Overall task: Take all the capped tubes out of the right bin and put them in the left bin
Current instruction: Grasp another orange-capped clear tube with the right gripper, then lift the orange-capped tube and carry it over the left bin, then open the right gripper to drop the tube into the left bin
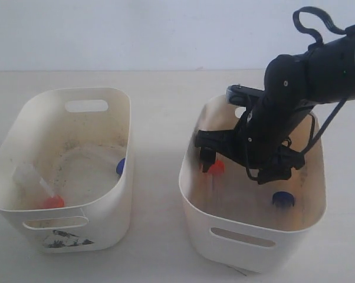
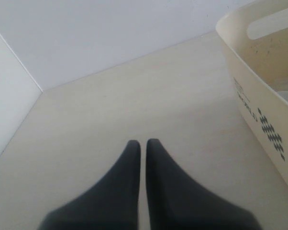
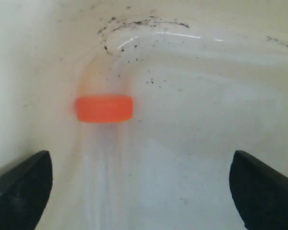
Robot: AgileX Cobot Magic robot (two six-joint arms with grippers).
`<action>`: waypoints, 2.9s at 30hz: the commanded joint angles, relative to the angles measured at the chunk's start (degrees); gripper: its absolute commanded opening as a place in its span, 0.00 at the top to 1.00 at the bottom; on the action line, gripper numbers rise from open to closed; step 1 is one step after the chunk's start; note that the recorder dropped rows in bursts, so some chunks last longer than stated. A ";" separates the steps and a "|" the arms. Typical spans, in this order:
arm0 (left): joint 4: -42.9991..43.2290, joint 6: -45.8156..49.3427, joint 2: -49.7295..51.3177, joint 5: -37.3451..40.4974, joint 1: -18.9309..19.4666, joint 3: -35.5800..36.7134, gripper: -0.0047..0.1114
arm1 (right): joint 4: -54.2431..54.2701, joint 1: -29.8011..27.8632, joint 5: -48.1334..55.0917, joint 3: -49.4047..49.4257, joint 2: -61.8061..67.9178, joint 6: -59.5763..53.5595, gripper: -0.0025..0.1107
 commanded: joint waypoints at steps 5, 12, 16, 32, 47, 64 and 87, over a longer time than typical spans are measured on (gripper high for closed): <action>-0.07 -0.54 0.03 -0.13 0.02 -0.21 0.92 | 2.03 0.67 -2.00 -0.02 6.61 -2.11 0.17; -0.07 -0.54 0.03 -0.13 0.02 -0.21 0.92 | 2.03 1.01 0.69 -0.02 7.89 -1.44 0.65; -0.07 -0.54 0.03 -0.13 0.02 -0.21 0.92 | 2.03 1.01 1.98 -0.02 7.89 -1.44 0.99; -0.07 -0.54 0.03 -0.13 0.02 -0.21 0.92 | 1.29 1.01 9.60 -0.02 7.78 -12.78 0.98; -0.07 -0.54 0.03 -0.13 0.02 -0.21 0.92 | 1.40 1.01 12.10 -0.15 -8.54 -16.68 0.98; -0.07 -0.54 0.03 -0.13 0.02 -0.21 0.92 | 42.44 1.01 4.91 -0.15 -27.52 -56.40 0.98; -0.07 -0.54 0.03 -0.13 0.02 -0.21 0.92 | 62.38 18.26 -13.16 -12.12 -3.52 -80.80 0.37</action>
